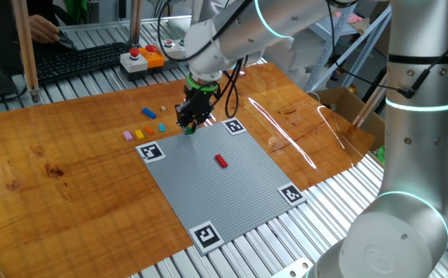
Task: Stack small Lego blocks randomly, one at a time
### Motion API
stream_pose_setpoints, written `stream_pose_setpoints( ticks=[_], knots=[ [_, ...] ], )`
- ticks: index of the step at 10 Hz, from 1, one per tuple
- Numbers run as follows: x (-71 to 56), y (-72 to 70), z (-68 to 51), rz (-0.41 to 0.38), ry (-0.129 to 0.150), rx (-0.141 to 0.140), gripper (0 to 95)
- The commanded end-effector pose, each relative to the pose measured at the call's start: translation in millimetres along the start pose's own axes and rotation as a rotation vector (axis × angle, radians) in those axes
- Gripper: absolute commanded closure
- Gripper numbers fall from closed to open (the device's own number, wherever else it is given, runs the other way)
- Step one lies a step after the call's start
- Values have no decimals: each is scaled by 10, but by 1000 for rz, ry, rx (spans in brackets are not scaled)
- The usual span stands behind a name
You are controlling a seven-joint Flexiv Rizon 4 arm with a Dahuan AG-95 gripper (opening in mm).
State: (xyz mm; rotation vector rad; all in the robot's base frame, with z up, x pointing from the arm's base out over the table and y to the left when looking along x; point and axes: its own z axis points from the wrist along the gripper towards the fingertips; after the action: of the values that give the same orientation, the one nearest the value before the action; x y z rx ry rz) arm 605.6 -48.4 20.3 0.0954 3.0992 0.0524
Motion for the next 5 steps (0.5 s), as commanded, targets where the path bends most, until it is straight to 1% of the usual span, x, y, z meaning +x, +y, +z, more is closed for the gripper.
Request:
stream_pose_setpoints(
  ticks=[1, 2, 3, 5],
  knots=[
    [161, -128, -80, -19, 6, 1, 950],
    [229, -174, -100, -19, 9, 3, 950],
    [344, -224, -107, -9, 6, -5, 950],
    [471, -276, -105, -1, -1, -6, 950]
  ],
)
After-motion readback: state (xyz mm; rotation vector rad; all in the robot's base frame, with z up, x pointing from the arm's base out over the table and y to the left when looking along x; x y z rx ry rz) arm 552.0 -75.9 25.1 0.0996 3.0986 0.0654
